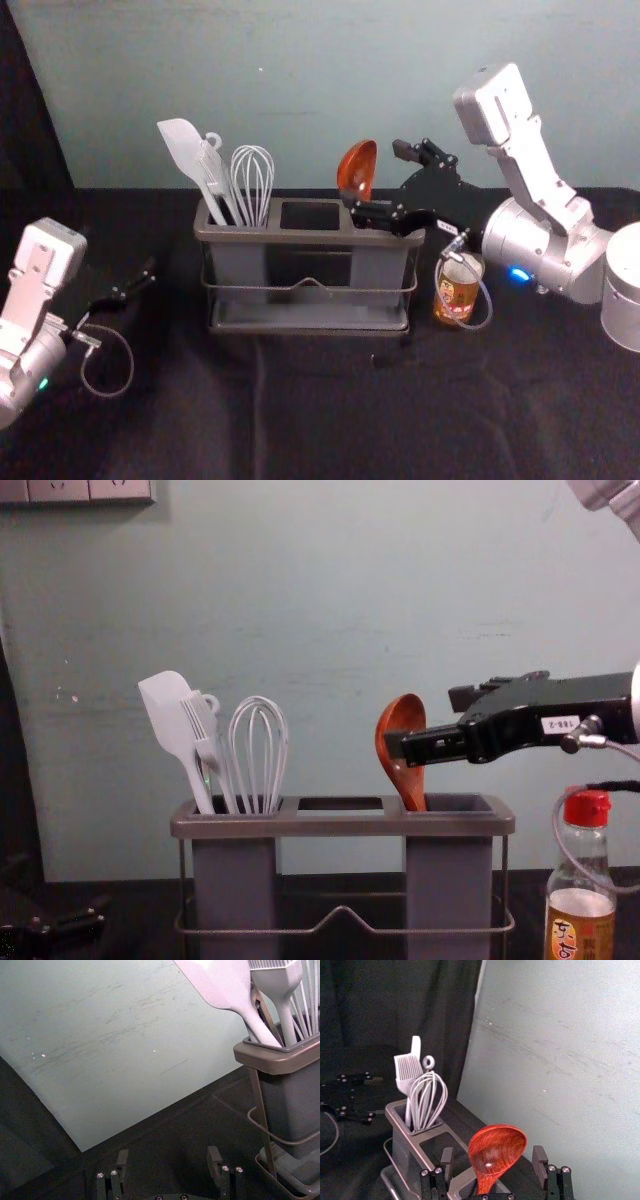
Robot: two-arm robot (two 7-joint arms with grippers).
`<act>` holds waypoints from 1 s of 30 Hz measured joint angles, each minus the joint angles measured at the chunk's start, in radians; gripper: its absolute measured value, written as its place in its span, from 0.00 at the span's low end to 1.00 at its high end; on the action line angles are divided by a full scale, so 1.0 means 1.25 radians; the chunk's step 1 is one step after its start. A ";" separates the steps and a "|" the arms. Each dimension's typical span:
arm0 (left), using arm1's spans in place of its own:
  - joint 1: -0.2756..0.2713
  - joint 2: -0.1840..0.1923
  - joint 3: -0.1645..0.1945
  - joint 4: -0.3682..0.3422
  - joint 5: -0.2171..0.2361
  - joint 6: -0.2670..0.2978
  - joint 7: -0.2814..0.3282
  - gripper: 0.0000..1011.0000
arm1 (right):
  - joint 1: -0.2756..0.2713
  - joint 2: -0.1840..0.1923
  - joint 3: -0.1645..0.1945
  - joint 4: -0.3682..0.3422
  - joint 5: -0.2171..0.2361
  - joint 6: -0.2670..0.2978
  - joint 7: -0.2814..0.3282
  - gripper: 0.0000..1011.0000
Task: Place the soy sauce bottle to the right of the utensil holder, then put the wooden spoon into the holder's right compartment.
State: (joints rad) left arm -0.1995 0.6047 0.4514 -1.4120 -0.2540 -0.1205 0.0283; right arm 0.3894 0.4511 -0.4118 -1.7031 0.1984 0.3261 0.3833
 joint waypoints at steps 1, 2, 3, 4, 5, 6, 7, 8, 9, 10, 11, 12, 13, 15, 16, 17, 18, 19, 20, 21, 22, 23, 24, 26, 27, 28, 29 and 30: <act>0.000 0.000 0.000 0.000 0.000 0.000 0.000 1.00 | -0.003 0.000 0.001 -0.006 -0.004 0.003 -0.004 0.99; 0.000 0.000 0.000 0.000 0.000 0.000 0.000 1.00 | -0.006 0.001 0.003 -0.012 -0.008 0.007 -0.009 0.99; 0.000 0.000 0.000 0.000 0.000 0.000 0.000 1.00 | -0.011 0.001 0.007 -0.025 -0.015 0.014 -0.017 0.99; 0.000 0.000 0.000 0.000 0.000 0.000 0.000 1.00 | -0.014 0.001 0.008 -0.030 -0.019 0.017 -0.020 0.99; 0.000 0.000 0.000 0.000 0.000 0.000 0.000 1.00 | -0.020 0.001 0.013 -0.042 -0.026 0.022 -0.027 0.99; 0.000 0.000 0.000 0.000 0.000 0.000 0.000 1.00 | -0.024 0.001 0.015 -0.048 -0.029 0.025 -0.030 0.99; 0.000 0.000 0.000 0.000 0.000 0.000 0.000 1.00 | -0.028 0.001 0.017 -0.054 -0.032 0.026 -0.034 0.99; 0.000 0.000 0.000 0.000 0.000 0.000 0.000 1.00 | -0.032 0.001 0.020 -0.061 -0.036 0.028 -0.038 0.99; 0.000 0.000 0.000 0.000 0.000 0.000 0.000 1.00 | -0.036 0.001 0.022 -0.067 -0.040 0.030 -0.042 0.99; 0.000 0.000 0.000 0.000 0.000 0.000 0.000 1.00 | -0.047 0.000 0.028 -0.082 -0.047 0.033 -0.053 0.99; 0.000 0.000 0.000 0.000 0.000 0.000 0.000 1.00 | -0.052 0.000 0.031 -0.089 -0.049 0.034 -0.058 0.99; 0.000 0.000 0.000 0.000 0.000 0.000 0.000 1.00 | -0.063 -0.001 0.037 -0.104 -0.055 0.037 -0.066 0.99; 0.000 0.000 0.000 0.000 0.000 0.000 0.000 1.00 | -0.069 0.000 0.040 -0.112 -0.058 0.038 -0.070 0.99; 0.000 0.000 0.000 0.000 0.000 0.000 0.000 1.00 | -0.091 0.000 0.050 -0.140 -0.066 0.041 -0.083 0.99; 0.000 0.000 0.000 0.000 0.000 0.000 0.000 1.00 | -0.098 0.000 0.054 -0.148 -0.069 0.041 -0.088 0.99; 0.000 0.000 0.000 0.000 0.000 0.000 0.000 1.00 | -0.114 0.001 0.061 -0.167 -0.074 0.043 -0.095 0.99; 0.000 0.000 0.000 0.000 0.000 0.000 0.000 1.00 | -0.123 0.002 0.064 -0.177 -0.076 0.043 -0.098 0.99; 0.000 0.000 0.000 0.000 0.000 0.000 0.000 1.00 | -0.132 0.003 0.068 -0.187 -0.078 0.043 -0.102 0.99; 0.000 0.000 0.000 0.000 0.000 0.000 0.000 1.00 | -0.141 0.003 0.071 -0.195 -0.081 0.043 -0.105 0.99; 0.000 0.000 0.000 0.000 0.000 0.000 0.000 1.00 | -0.150 0.004 0.074 -0.204 -0.084 0.043 -0.109 0.99; 0.000 0.000 0.000 0.000 0.000 0.000 0.000 1.00 | -0.170 0.004 0.080 -0.220 -0.088 0.040 -0.117 0.99; 0.000 0.000 0.000 0.000 0.000 0.000 0.000 1.00 | -0.181 0.004 0.084 -0.227 -0.090 0.038 -0.121 0.99; 0.000 0.000 0.000 0.000 0.000 0.000 0.000 1.00 | -0.192 0.004 0.088 -0.234 -0.091 0.036 -0.125 0.99; 0.000 0.000 0.000 0.000 0.000 0.000 0.000 1.00 | -0.226 -0.001 0.102 -0.253 -0.090 0.024 -0.136 0.99; 0.000 0.000 0.000 0.000 0.000 0.000 0.000 1.00 | -0.237 -0.004 0.106 -0.257 -0.088 0.018 -0.138 0.99; 0.000 0.000 0.000 0.000 0.000 0.000 0.000 1.00 | -0.251 -0.008 0.112 -0.262 -0.086 0.010 -0.142 0.99; 0.000 0.000 0.000 0.000 0.000 0.000 0.000 1.00 | -0.284 -0.014 0.122 -0.275 -0.083 -0.008 -0.153 0.99; 0.000 0.000 0.000 0.000 0.000 0.000 0.000 1.00 | -0.296 -0.015 0.126 -0.279 -0.083 -0.014 -0.156 0.99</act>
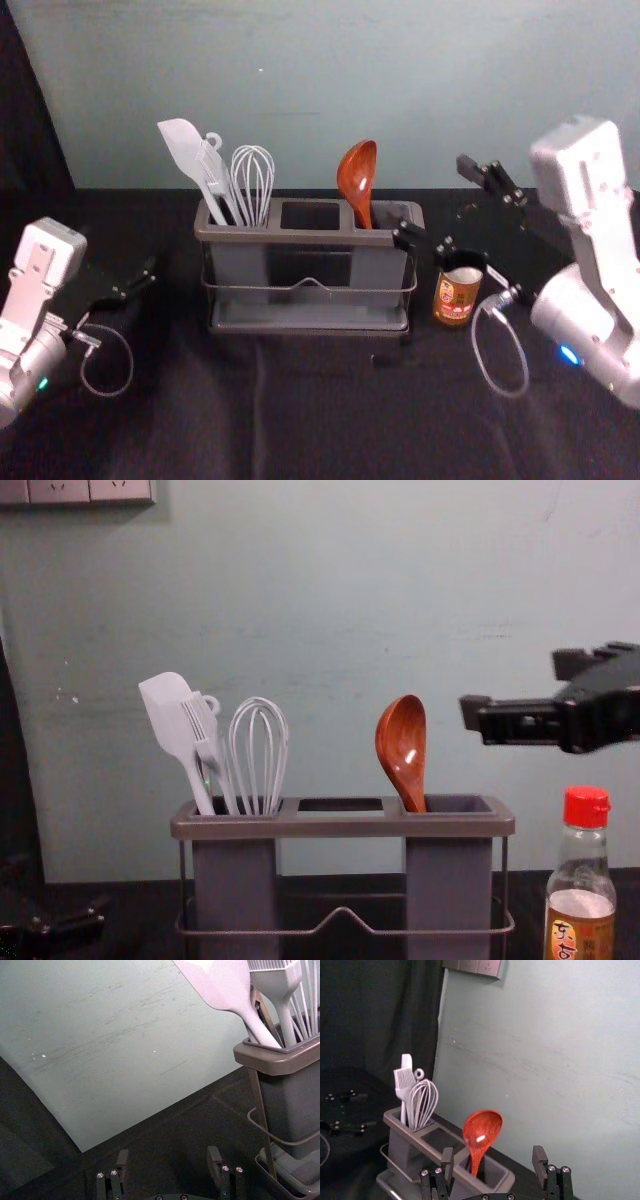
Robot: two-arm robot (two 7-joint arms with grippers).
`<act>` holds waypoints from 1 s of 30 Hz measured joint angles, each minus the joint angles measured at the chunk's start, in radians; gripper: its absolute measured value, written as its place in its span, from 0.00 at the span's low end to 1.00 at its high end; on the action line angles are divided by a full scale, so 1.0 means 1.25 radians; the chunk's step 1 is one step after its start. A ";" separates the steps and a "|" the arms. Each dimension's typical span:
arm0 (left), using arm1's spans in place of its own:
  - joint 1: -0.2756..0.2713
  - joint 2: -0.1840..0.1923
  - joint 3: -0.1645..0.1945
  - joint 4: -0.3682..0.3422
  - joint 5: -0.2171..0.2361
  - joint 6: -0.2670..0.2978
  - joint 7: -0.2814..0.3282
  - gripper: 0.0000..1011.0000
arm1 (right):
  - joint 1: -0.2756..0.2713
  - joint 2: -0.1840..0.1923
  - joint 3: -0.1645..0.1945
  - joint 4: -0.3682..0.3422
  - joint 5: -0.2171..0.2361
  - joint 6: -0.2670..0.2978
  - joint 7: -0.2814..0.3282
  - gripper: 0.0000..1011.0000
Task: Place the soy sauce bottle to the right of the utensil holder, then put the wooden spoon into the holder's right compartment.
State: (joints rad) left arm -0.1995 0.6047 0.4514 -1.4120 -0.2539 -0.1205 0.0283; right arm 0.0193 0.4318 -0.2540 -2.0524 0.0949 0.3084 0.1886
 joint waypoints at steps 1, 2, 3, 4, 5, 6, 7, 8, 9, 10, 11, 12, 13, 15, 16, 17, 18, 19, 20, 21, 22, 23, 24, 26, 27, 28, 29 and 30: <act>0.000 0.000 0.000 0.000 0.000 0.000 0.000 1.00 | -0.013 -0.002 0.004 -0.005 0.000 -0.007 -0.004 0.99; 0.000 0.000 0.000 0.000 0.000 0.000 0.000 1.00 | -0.039 -0.004 0.012 -0.014 -0.001 -0.018 -0.010 0.99; 0.000 0.000 0.000 0.000 0.000 0.000 0.000 1.00 | -0.051 -0.004 0.016 -0.019 -0.002 -0.022 -0.014 0.99; 0.000 0.000 0.000 0.000 0.000 0.000 0.000 1.00 | -0.061 -0.003 0.020 -0.024 -0.005 -0.026 -0.016 0.99; 0.000 0.000 0.000 0.000 0.000 0.000 0.000 1.00 | -0.081 0.001 0.028 -0.033 -0.010 -0.031 -0.020 0.99; 0.000 0.000 0.000 0.000 0.000 0.000 0.000 1.00 | -0.090 0.004 0.032 -0.037 -0.014 -0.031 -0.021 0.99; 0.000 0.000 0.000 0.000 0.000 0.000 0.000 1.00 | -0.096 0.007 0.034 -0.042 -0.017 -0.030 -0.021 0.99; 0.000 0.000 0.000 0.000 0.000 0.000 0.000 1.00 | -0.109 0.015 0.037 -0.053 -0.024 -0.021 -0.020 0.99; 0.000 0.000 0.000 0.000 0.000 0.000 0.000 1.00 | -0.115 0.018 0.038 -0.058 -0.028 -0.015 -0.020 0.99; 0.000 0.000 0.000 0.000 0.000 0.000 0.000 1.00 | -0.122 0.021 0.037 -0.065 -0.033 -0.009 -0.019 0.99; 0.000 0.000 0.000 0.000 0.000 0.000 0.000 1.00 | -0.128 0.024 0.035 -0.071 -0.039 -0.003 -0.018 0.99; 0.000 0.000 0.000 0.000 0.000 0.000 0.000 1.00 | -0.142 0.027 0.029 -0.083 -0.052 0.010 -0.018 0.99; 0.000 0.000 0.000 0.000 0.000 0.000 0.000 1.00 | -0.148 0.027 0.026 -0.089 -0.058 0.017 -0.018 0.99; 0.000 0.000 0.000 0.000 0.000 0.000 0.000 1.00 | -0.169 0.025 0.015 -0.104 -0.082 0.038 -0.031 0.99; 0.000 0.000 0.000 0.000 0.000 0.000 0.000 1.00 | -0.179 0.022 0.011 -0.109 -0.092 0.039 -0.039 0.99; 0.000 0.000 0.000 0.000 0.000 0.000 0.000 1.00 | -0.187 0.018 0.006 -0.111 -0.103 0.039 -0.049 0.99; 0.000 0.000 0.000 0.000 0.000 0.000 0.000 1.00 | -0.202 0.011 -0.004 -0.114 -0.123 0.034 -0.068 0.99; 0.000 0.000 0.000 0.000 0.000 0.000 0.000 1.00 | -0.209 0.007 -0.011 -0.114 -0.134 0.030 -0.076 0.99; 0.000 0.000 0.000 0.000 0.000 0.000 0.000 1.00 | -0.215 0.003 -0.016 -0.114 -0.144 0.027 -0.085 0.99; 0.000 0.000 0.000 0.000 0.000 0.000 0.000 1.00 | -0.219 -0.001 -0.023 -0.111 -0.154 0.023 -0.092 0.99; 0.000 0.000 0.000 0.000 0.000 0.000 0.000 1.00 | -0.225 -0.009 -0.038 -0.103 -0.174 0.019 -0.105 0.99; 0.000 0.000 0.000 0.000 0.000 0.000 0.000 1.00 | -0.226 -0.013 -0.044 -0.099 -0.183 0.016 -0.112 0.99; 0.000 0.000 0.000 0.000 0.000 0.000 0.000 1.00 | -0.228 -0.022 -0.055 -0.086 -0.202 0.008 -0.125 0.99; 0.000 0.000 0.000 0.000 0.000 0.000 0.000 1.00 | -0.228 -0.030 -0.063 -0.075 -0.215 0.002 -0.133 0.99; 0.000 0.000 0.000 0.000 0.000 0.000 0.000 1.00 | -0.228 -0.038 -0.074 -0.060 -0.239 -0.015 -0.153 0.99; 0.000 0.000 0.000 0.000 0.000 0.000 0.000 1.00 | -0.228 -0.041 -0.079 -0.052 -0.252 -0.023 -0.163 0.99; 0.000 0.000 0.000 0.000 0.000 0.000 0.000 1.00 | -0.228 -0.044 -0.084 -0.044 -0.264 -0.031 -0.172 0.99; 0.000 0.000 0.000 0.000 0.000 0.000 0.000 1.00 | -0.227 -0.051 -0.089 -0.029 -0.288 -0.049 -0.194 0.99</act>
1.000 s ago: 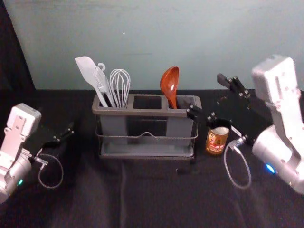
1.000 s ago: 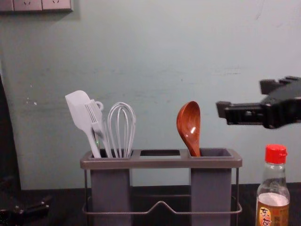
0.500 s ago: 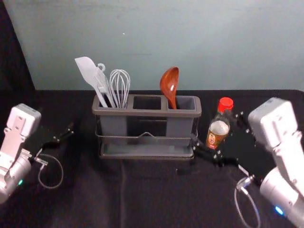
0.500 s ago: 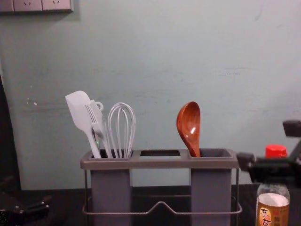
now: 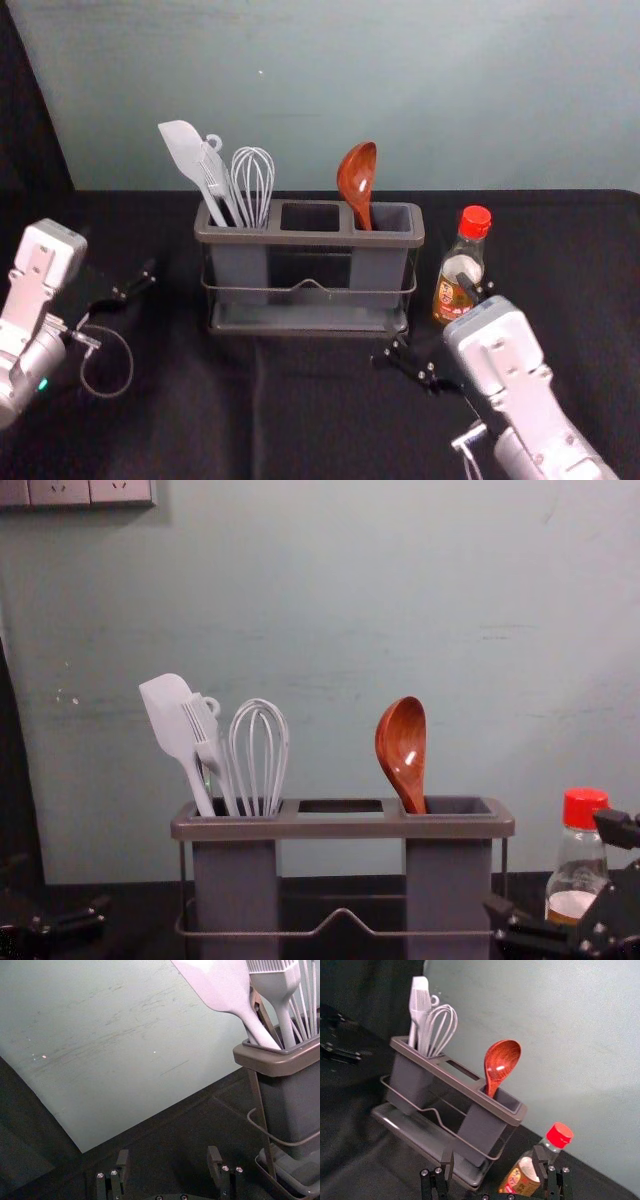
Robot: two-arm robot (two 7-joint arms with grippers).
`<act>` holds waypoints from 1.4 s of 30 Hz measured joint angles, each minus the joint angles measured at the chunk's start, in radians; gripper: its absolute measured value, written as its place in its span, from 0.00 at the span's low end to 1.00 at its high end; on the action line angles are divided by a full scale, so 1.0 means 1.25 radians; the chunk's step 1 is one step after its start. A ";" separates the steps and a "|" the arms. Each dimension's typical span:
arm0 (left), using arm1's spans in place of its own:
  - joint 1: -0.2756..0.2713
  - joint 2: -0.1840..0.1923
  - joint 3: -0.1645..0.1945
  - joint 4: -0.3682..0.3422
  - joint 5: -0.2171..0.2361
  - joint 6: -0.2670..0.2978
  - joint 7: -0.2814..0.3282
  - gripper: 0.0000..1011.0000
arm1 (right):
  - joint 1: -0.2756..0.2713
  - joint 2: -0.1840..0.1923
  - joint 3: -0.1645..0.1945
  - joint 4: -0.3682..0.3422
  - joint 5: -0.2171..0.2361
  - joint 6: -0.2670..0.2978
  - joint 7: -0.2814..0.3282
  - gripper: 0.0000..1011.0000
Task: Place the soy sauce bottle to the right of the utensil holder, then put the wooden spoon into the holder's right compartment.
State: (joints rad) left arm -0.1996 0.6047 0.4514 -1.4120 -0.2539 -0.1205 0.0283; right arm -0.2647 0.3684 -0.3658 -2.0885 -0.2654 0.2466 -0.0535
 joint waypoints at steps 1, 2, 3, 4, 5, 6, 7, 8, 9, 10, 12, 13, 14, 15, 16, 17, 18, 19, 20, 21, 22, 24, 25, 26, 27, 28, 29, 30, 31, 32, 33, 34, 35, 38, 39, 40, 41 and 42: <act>0.000 0.000 0.000 0.000 0.000 0.000 0.000 1.00 | 0.000 0.000 0.000 0.000 0.000 0.000 0.000 0.99; 0.000 0.000 0.000 0.000 0.000 0.000 0.000 1.00 | 0.001 -0.005 -0.006 0.014 -0.022 -0.014 -0.018 0.99; 0.000 0.000 0.000 0.000 0.000 0.000 0.000 1.00 | 0.002 -0.007 -0.009 0.019 -0.035 -0.020 -0.027 0.99; 0.000 0.000 0.000 0.000 0.000 0.000 0.000 1.00 | 0.003 -0.009 -0.012 0.024 -0.049 -0.023 -0.035 0.99; 0.000 0.000 0.000 0.000 0.000 0.000 0.000 1.00 | 0.005 -0.012 -0.018 0.031 -0.069 -0.026 -0.047 0.99; 0.000 0.000 0.000 0.000 0.000 0.000 0.000 1.00 | 0.007 -0.015 -0.022 0.037 -0.088 -0.026 -0.055 0.99; 0.000 0.000 0.000 0.000 0.000 0.000 0.000 1.00 | 0.007 -0.015 -0.022 0.037 -0.088 -0.026 -0.055 0.99; 0.000 0.000 0.000 0.000 0.000 0.000 0.000 1.00 | 0.009 -0.019 -0.025 0.040 -0.103 -0.023 -0.059 0.99; 0.000 0.000 0.000 0.000 0.000 0.000 0.000 1.00 | 0.010 -0.020 -0.026 0.041 -0.110 -0.020 -0.061 0.99; 0.000 0.000 0.000 0.000 0.000 0.000 0.000 1.00 | 0.011 -0.024 -0.027 0.042 -0.121 -0.014 -0.061 0.99; 0.000 0.000 0.000 0.000 0.000 0.000 0.000 1.00 | 0.011 -0.029 -0.027 0.043 -0.128 -0.005 -0.061 0.99; 0.000 0.000 0.000 0.000 0.000 0.000 0.000 1.00 | 0.012 -0.034 -0.027 0.043 -0.134 0.005 -0.060 0.99; 0.000 0.000 0.000 0.000 0.000 0.000 0.000 1.00 | 0.012 -0.037 -0.026 0.043 -0.136 0.012 -0.060 0.99; 0.000 0.000 0.000 0.000 0.000 0.000 0.000 1.00 | 0.012 -0.040 -0.026 0.042 -0.138 0.017 -0.059 0.99; 0.000 0.000 0.000 0.000 0.000 0.000 0.000 1.00 | 0.013 -0.041 -0.026 0.042 -0.138 0.019 -0.058 0.99; 0.000 0.000 0.000 0.000 0.000 0.000 0.000 1.00 | 0.013 -0.040 -0.025 0.042 -0.138 0.019 -0.058 0.99; 0.000 0.000 0.000 0.000 0.000 0.000 0.000 1.00 | 0.013 -0.040 -0.025 0.042 -0.138 0.018 -0.058 0.99; 0.000 0.000 0.000 0.000 0.000 0.000 0.000 1.00 | 0.013 -0.039 -0.025 0.042 -0.138 0.018 -0.058 0.99; 0.000 0.000 0.000 0.000 0.000 0.000 0.000 1.00 | 0.013 -0.039 -0.025 0.042 -0.138 0.018 -0.058 0.99; 0.000 0.000 0.000 0.000 0.000 0.000 0.000 1.00 | 0.013 -0.039 -0.025 0.042 -0.138 0.017 -0.057 0.99; 0.000 0.000 0.000 0.000 0.000 0.000 0.000 1.00 | 0.013 -0.038 -0.025 0.041 -0.138 0.016 -0.057 0.99; 0.000 0.000 0.000 0.000 0.000 0.000 0.000 1.00 | 0.013 -0.038 -0.025 0.041 -0.138 0.015 -0.057 0.99; 0.000 0.000 0.000 0.000 0.000 0.000 0.000 1.00 | 0.013 -0.037 -0.025 0.041 -0.137 0.015 -0.057 0.99; 0.000 0.000 0.000 0.000 0.000 0.000 0.000 1.00 | 0.013 -0.037 -0.025 0.041 -0.137 0.014 -0.057 0.99; 0.000 0.000 0.000 0.000 0.000 0.000 0.000 1.00 | 0.013 -0.037 -0.025 0.041 -0.137 0.014 -0.057 0.99; 0.000 0.000 0.000 0.000 0.000 0.000 0.000 1.00 | 0.013 -0.037 -0.025 0.041 -0.137 0.013 -0.057 0.99; 0.000 0.000 0.000 0.000 0.000 0.000 0.000 1.00 | 0.013 -0.036 -0.025 0.041 -0.137 0.013 -0.057 0.99; 0.000 0.000 0.000 0.000 0.000 0.000 0.000 1.00 | 0.013 -0.036 -0.025 0.041 -0.137 0.013 -0.057 0.99; 0.000 0.000 0.000 0.000 0.000 0.000 0.000 1.00 | 0.013 -0.036 -0.025 0.041 -0.137 0.013 -0.057 0.99; 0.000 0.000 0.000 0.000 0.000 0.000 0.000 1.00 | 0.013 -0.036 -0.025 0.041 -0.136 0.012 -0.057 0.99; 0.000 0.000 0.000 0.000 0.000 0.000 0.000 1.00 | 0.013 -0.036 -0.025 0.041 -0.136 0.012 -0.057 0.99; 0.000 0.000 0.000 0.000 0.000 0.000 0.000 1.00 | 0.013 -0.036 -0.025 0.041 -0.136 0.012 -0.057 0.99; 0.000 0.000 0.000 0.000 0.000 0.000 0.000 1.00 | 0.013 -0.036 -0.025 0.041 -0.136 0.012 -0.057 0.99; 0.000 0.000 0.000 0.000 0.000 0.000 0.000 1.00 | 0.013 -0.035 -0.025 0.041 -0.136 0.011 -0.057 0.99; 0.000 0.000 0.000 0.000 0.000 0.000 0.000 1.00 | 0.013 -0.035 -0.025 0.041 -0.135 0.011 -0.057 0.99; 0.000 0.000 0.000 0.000 0.000 0.000 0.000 1.00 | 0.013 -0.035 -0.025 0.041 -0.135 0.011 -0.057 0.99; 0.000 0.000 0.000 0.000 0.000 0.000 0.000 1.00 | 0.013 -0.035 -0.025 0.041 -0.135 0.011 -0.057 0.99; 0.000 0.000 0.000 0.000 0.000 0.000 0.000 1.00 | 0.013 -0.035 -0.025 0.041 -0.135 0.010 -0.057 0.99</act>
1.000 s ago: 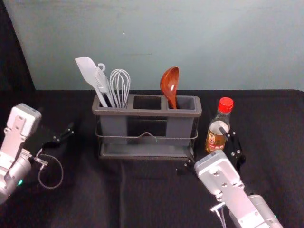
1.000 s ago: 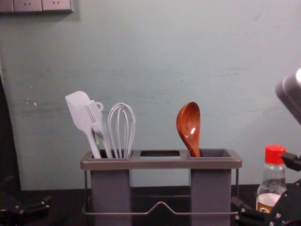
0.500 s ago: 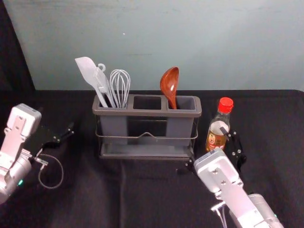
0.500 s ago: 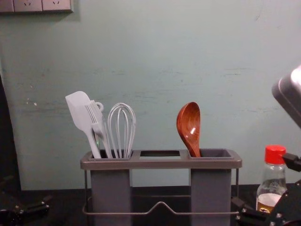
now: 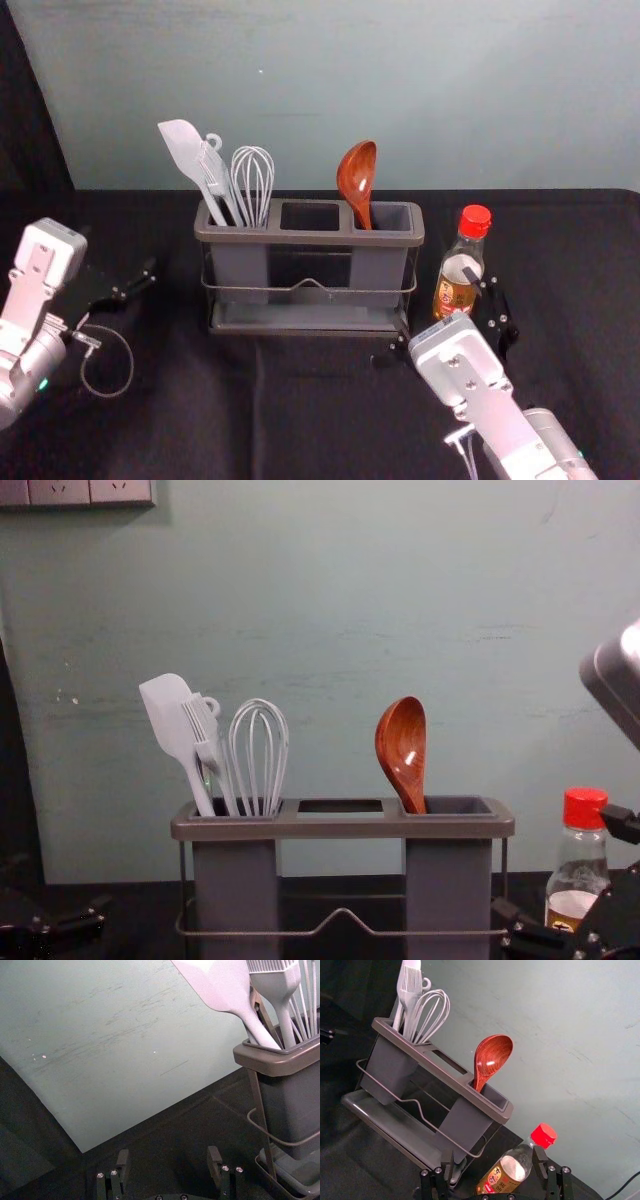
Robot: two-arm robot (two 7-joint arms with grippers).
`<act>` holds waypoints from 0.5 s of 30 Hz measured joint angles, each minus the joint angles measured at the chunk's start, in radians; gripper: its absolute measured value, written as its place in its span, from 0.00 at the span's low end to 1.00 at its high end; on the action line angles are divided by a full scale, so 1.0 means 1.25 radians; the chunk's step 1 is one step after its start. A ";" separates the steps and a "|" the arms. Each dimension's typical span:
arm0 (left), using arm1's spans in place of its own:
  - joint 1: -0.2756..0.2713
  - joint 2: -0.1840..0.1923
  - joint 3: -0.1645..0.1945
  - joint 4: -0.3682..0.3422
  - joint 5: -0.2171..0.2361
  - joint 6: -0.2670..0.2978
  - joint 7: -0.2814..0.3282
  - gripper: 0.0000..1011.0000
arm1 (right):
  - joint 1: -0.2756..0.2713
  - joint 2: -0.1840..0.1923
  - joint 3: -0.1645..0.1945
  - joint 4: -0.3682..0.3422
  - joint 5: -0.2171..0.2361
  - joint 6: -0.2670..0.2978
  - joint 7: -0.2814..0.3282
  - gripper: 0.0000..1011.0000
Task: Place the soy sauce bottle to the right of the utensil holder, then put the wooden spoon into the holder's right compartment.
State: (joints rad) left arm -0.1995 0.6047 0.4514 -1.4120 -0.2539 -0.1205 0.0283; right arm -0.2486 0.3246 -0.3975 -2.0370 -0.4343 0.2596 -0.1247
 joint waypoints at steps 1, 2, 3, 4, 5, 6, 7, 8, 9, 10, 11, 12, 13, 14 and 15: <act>0.000 0.000 0.000 0.000 0.000 0.000 0.000 1.00 | 0.000 0.000 0.000 0.000 0.000 0.000 0.000 0.99; 0.000 0.000 0.000 0.000 0.000 0.000 0.000 1.00 | 0.000 0.000 0.000 0.000 0.000 0.000 0.000 0.99; 0.000 0.000 0.000 0.000 0.000 0.000 0.000 1.00 | 0.000 0.000 0.000 0.000 0.000 0.000 0.000 0.99; 0.000 0.000 0.000 0.000 0.000 0.000 0.000 1.00 | 0.000 0.000 0.000 0.000 0.001 0.000 0.000 0.99; 0.000 0.000 0.000 0.000 0.000 0.000 0.000 1.00 | 0.000 0.000 0.000 0.000 0.001 0.000 0.000 0.99; 0.000 0.000 0.000 0.000 0.000 0.000 0.000 1.00 | 0.000 0.000 0.000 0.000 0.001 0.000 0.000 0.99; 0.000 0.000 0.000 0.000 0.000 0.000 0.000 1.00 | 0.000 0.000 0.000 0.000 0.001 0.000 0.000 0.99; 0.000 0.000 0.000 0.000 0.000 0.000 0.000 1.00 | 0.000 0.001 0.000 0.000 0.001 -0.001 0.000 0.99; 0.000 0.000 0.000 0.000 0.000 0.000 0.000 1.00 | 0.000 0.001 0.000 0.000 0.001 -0.001 0.000 0.99; 0.000 0.000 0.000 0.000 0.000 0.000 0.000 1.00 | 0.000 0.001 0.000 0.000 0.001 -0.001 0.000 0.99; 0.000 0.000 0.000 0.000 0.000 0.000 0.000 1.00 | 0.000 0.001 0.000 0.000 0.001 -0.001 0.000 0.99; 0.000 0.000 0.000 0.000 0.000 0.000 0.000 1.00 | 0.000 0.001 0.000 0.000 0.001 -0.001 0.000 0.99; 0.000 0.000 0.000 0.000 0.000 0.000 0.000 1.00 | 0.000 0.001 0.000 0.000 0.001 -0.001 0.000 0.99; 0.000 0.000 0.000 0.000 0.000 0.000 0.000 1.00 | 0.000 0.001 0.000 0.000 0.001 -0.001 0.000 0.99; 0.000 0.000 0.000 0.000 0.000 0.000 0.000 1.00 | 0.000 0.001 0.000 0.000 0.001 -0.001 0.000 0.99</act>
State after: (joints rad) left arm -0.1995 0.6047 0.4514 -1.4120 -0.2539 -0.1205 0.0283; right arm -0.2486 0.3256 -0.3975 -2.0370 -0.4332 0.2583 -0.1247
